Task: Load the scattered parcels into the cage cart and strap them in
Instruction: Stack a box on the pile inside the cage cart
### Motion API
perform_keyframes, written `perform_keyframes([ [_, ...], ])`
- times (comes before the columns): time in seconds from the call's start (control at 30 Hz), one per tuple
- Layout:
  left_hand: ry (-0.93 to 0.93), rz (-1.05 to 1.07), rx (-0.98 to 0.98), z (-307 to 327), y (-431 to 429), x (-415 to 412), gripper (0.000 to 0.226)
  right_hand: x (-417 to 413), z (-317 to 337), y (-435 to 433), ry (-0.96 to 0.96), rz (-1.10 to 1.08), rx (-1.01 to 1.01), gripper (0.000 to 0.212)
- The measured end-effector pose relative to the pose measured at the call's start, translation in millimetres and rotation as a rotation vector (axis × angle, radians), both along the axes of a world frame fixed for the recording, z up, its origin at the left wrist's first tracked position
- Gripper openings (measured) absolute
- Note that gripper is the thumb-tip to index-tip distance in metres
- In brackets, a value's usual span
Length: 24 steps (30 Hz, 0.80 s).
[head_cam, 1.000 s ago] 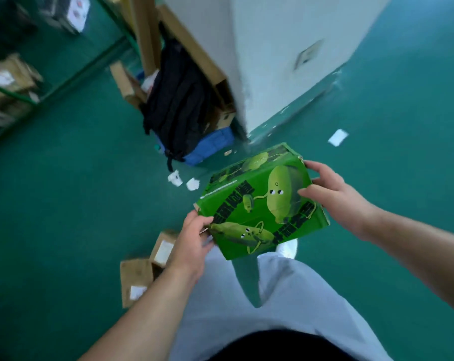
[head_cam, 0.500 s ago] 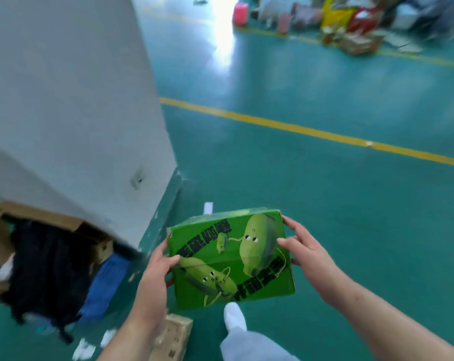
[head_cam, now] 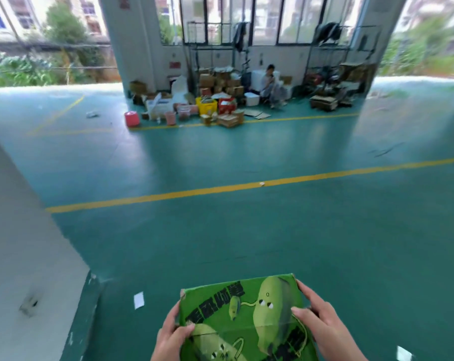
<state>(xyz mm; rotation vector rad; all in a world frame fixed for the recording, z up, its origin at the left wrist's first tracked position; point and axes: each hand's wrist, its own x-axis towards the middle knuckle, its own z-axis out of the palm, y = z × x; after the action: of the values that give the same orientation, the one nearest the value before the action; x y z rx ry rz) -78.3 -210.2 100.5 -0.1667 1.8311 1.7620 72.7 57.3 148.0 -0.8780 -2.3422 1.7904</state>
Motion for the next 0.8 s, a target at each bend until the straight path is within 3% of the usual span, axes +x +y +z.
perform_keyframes([
  [0.23, 0.017, -0.167, 0.015, 29, 164, 37, 0.060, 83, 0, 124, 0.023, -0.242, 0.018, 0.066],
  [0.37, 0.040, -0.221, 0.017, 39, 279, 70, 0.053, 127, -9, 217, 0.074, -0.381, -0.019, 0.052],
  [0.57, 0.045, -0.365, 0.042, 54, 424, 112, 0.057, 182, -9, 335, 0.069, -0.531, -0.051, 0.051],
  [0.67, 0.029, -0.458, 0.081, 71, 478, 129, 0.049, 208, 7, 376, 0.080, -0.590, -0.025, 0.049],
  [0.77, 0.015, -0.505, 0.166, 75, 526, 142, 0.052, 236, 21, 411, 0.251, -0.707, -0.127, 0.029],
  [0.8, -0.007, -0.521, 0.192, 72, 541, 147, 0.043, 246, 20, 422, 0.308, -0.773, -0.167, 0.022],
])
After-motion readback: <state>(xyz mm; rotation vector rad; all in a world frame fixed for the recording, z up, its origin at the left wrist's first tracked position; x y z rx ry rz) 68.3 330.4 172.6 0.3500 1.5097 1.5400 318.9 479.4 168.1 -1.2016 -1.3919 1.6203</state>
